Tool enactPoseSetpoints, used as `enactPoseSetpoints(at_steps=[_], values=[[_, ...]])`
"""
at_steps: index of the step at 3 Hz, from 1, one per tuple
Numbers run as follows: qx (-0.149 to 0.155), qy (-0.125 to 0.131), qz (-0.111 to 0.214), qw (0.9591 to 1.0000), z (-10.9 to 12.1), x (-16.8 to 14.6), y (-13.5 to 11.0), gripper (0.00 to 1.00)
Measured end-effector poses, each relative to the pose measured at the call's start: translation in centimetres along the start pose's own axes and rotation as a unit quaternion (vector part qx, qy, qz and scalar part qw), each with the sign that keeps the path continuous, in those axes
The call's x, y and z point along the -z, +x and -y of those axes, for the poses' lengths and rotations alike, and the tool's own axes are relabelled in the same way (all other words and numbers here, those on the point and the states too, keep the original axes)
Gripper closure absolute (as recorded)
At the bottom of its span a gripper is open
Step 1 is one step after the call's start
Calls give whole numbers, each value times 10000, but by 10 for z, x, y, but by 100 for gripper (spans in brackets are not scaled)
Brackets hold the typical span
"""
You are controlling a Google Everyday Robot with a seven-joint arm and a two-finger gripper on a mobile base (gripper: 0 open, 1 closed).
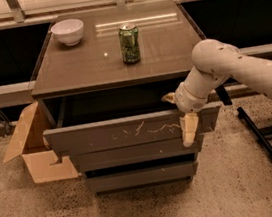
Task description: Open top drawer
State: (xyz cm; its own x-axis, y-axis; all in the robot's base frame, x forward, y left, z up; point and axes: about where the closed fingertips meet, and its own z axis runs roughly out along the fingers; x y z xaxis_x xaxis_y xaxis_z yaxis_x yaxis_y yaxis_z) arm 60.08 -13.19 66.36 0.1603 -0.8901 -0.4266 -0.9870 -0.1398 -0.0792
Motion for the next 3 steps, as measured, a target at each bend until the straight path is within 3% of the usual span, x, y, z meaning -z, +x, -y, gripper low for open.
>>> enactPoseSetpoints(at_steps=[1,2,3], values=[[114,-431,-174,9989,-24,-5,-12,1],[140,-719,-229,9971,-41,-5,-19,23],[155,-811,-333,9960,-54,7,-22,54]])
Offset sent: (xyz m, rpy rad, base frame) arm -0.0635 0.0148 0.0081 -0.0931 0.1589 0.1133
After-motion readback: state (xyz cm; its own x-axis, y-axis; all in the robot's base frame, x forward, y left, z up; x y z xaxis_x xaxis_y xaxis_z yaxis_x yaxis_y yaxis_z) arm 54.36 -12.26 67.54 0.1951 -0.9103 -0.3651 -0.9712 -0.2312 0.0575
